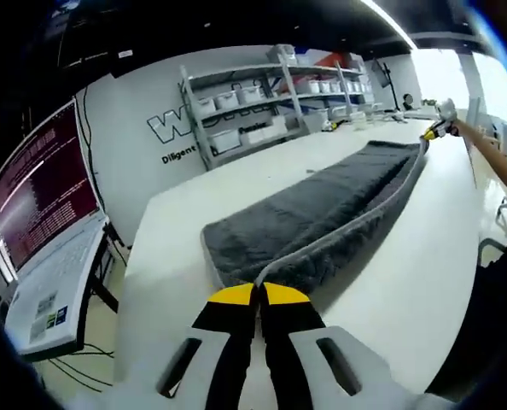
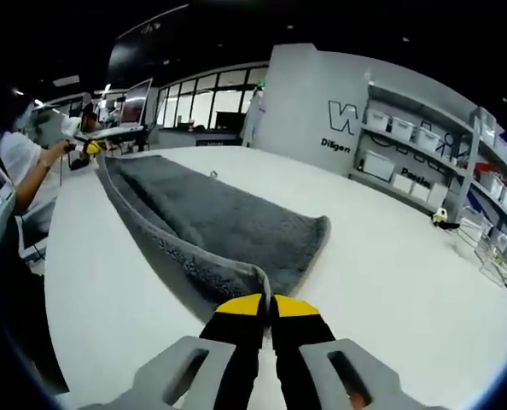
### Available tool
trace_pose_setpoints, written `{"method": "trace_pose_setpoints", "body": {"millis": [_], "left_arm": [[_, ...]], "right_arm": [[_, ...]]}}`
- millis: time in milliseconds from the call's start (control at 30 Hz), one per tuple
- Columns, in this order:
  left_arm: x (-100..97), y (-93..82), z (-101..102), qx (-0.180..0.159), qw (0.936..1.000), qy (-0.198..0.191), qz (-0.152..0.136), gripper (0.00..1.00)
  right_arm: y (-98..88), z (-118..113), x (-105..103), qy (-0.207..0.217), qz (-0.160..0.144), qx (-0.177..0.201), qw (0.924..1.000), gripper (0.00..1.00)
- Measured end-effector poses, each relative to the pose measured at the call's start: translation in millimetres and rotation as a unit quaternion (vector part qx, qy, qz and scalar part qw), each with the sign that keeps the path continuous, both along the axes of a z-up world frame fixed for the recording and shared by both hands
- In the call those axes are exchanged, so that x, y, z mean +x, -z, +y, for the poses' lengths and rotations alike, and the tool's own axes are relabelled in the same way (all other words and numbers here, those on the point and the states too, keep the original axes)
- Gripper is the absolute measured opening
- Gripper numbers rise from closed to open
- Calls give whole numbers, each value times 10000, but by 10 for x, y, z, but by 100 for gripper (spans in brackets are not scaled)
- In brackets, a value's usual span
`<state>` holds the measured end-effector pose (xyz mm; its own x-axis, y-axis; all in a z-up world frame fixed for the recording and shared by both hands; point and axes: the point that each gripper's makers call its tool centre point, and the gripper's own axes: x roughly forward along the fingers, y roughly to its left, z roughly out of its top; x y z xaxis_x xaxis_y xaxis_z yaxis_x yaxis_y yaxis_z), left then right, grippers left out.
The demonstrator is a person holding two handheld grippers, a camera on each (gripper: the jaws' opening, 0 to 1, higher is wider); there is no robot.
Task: Open the folded towel by lifting each exposed corner and separating the folded layers until the towel lies flat within the target outline without major curled edges
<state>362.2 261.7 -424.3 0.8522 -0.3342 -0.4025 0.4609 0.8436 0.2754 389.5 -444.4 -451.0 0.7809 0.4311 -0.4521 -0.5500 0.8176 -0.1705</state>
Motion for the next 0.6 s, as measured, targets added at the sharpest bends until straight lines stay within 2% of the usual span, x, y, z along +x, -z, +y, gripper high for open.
{"method": "trace_pose_setpoints", "body": {"millis": [200,333,467,500,600], "left_arm": [[-48,251,4,41,9994,60,332,2],[-115,386,-12,-57,9979,144,628,2],[-123,475,8,-91,9973,153,706,3],[-127,488,4,-88,9972,170,719,5],[-130,506,-11,-121,9969,211,745,18]], "right_arm": [[135,12,-36,-103,224,-10,9997,0],[184,2,-58,-141,338,19,9993,0],[248,-1,-71,-158,447,-47,9989,3],[255,3,-75,-135,480,-27,9988,7],[249,-1,-73,-60,513,40,9987,18]]}}
